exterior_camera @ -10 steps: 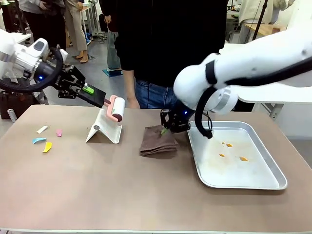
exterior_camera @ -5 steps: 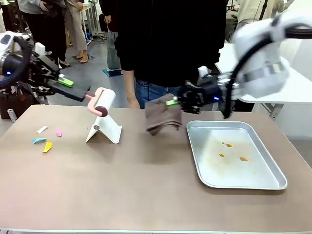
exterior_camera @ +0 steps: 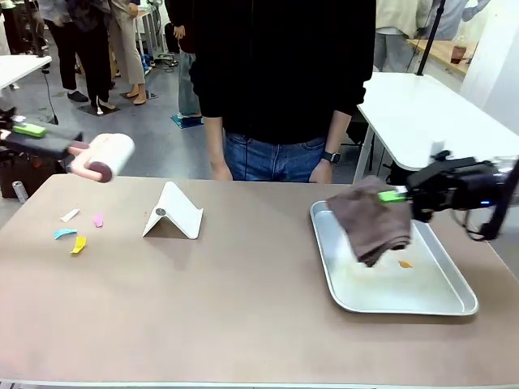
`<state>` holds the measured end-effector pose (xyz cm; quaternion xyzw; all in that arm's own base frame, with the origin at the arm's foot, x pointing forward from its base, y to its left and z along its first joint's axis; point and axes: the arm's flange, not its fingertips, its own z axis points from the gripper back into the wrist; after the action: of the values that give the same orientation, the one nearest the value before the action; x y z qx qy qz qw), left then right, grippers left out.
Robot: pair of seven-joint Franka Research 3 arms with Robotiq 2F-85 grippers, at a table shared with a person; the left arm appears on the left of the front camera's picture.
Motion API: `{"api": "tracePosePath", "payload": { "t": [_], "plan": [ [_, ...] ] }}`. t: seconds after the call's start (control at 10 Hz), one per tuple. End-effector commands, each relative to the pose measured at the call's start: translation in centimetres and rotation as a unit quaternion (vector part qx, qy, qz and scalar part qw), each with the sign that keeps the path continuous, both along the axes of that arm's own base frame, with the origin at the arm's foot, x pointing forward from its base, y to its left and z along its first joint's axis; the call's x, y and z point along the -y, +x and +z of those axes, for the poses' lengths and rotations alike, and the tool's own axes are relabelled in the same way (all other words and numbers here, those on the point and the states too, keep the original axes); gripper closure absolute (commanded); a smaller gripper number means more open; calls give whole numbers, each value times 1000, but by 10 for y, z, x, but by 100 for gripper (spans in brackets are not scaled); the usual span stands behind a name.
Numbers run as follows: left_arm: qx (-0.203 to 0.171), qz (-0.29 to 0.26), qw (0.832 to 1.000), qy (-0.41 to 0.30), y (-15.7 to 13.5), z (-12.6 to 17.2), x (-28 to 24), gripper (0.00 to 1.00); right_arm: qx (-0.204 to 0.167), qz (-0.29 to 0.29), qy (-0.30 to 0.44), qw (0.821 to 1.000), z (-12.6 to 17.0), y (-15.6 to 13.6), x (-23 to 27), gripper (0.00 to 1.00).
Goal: Clean the surface of the table.
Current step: Hold the Lint Roller with your left hand and the towel with your right hand.
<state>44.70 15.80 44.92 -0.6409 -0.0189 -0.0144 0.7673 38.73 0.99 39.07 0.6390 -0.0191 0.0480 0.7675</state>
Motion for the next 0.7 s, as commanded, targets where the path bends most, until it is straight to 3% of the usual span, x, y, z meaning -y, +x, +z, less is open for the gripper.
{"api": "tracePosePath", "payload": {
  "t": [0.0, 0.2, 0.4, 0.6],
  "plan": [
    [16, -37, 998, -38, 19, -18, -50, 100, 19, -26, 17, 999, 22, -21, 49, 100],
    [20, -24, 998, -58, 12, -42, -106, 100, -8, -90, 24, 996, 36, -44, 109, 100],
    [39, 34, 991, -122, -6, -75, -175, 100, -32, -170, 28, 984, 27, -65, 170, 100],
    [32, 83, 978, -189, -21, -104, -220, 100, -21, -215, 63, 974, 9, -76, 195, 100]
  ]
}}
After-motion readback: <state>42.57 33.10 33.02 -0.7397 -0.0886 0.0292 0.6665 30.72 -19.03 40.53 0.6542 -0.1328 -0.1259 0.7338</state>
